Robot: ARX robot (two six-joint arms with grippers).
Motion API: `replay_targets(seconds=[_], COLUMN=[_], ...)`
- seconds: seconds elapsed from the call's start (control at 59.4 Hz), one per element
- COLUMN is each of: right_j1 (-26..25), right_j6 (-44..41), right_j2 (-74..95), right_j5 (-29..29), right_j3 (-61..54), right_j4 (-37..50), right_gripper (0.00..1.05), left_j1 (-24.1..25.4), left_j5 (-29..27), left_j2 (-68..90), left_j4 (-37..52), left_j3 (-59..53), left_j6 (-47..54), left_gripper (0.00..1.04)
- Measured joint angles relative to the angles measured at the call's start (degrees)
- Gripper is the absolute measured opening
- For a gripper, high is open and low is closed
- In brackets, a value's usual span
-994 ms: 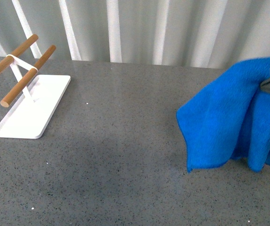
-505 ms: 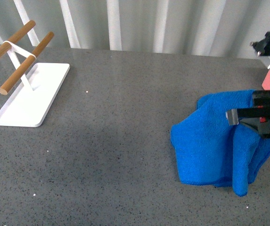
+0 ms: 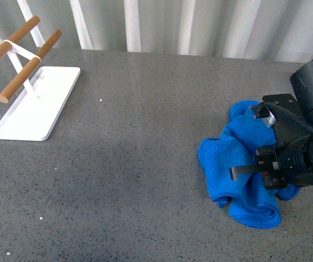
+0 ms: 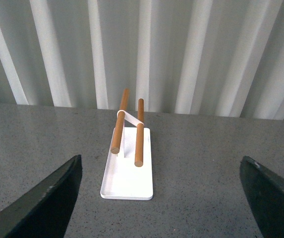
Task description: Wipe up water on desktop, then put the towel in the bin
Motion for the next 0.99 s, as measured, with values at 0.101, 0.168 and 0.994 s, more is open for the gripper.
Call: replay_targets(seconds=[0.101,0.168,0.994], right_j1=[-1.0,-2.2,-1.4], right_j6=[-1.2,-2.2,-14.4], right_j2=[0.7,1.6,12.3], right_j5=[1.6,3.9,-18.2], right_j3=[1.4,3.0,29.2], right_j4=[0.5,0.8,-6.6], right_gripper=[0.03,0.03,0.03], left_j1=[0.0,0.0,0.0], left_j5=[0.0,0.0,0.0], left_j2=[0.0,0.0,0.0], left_j4=[0.0,0.0,0.0], left_j3=[0.0,0.0,0.0], left_j6=[0.0,0.0,0.0], left_gripper=[0.98,0.98,0.98])
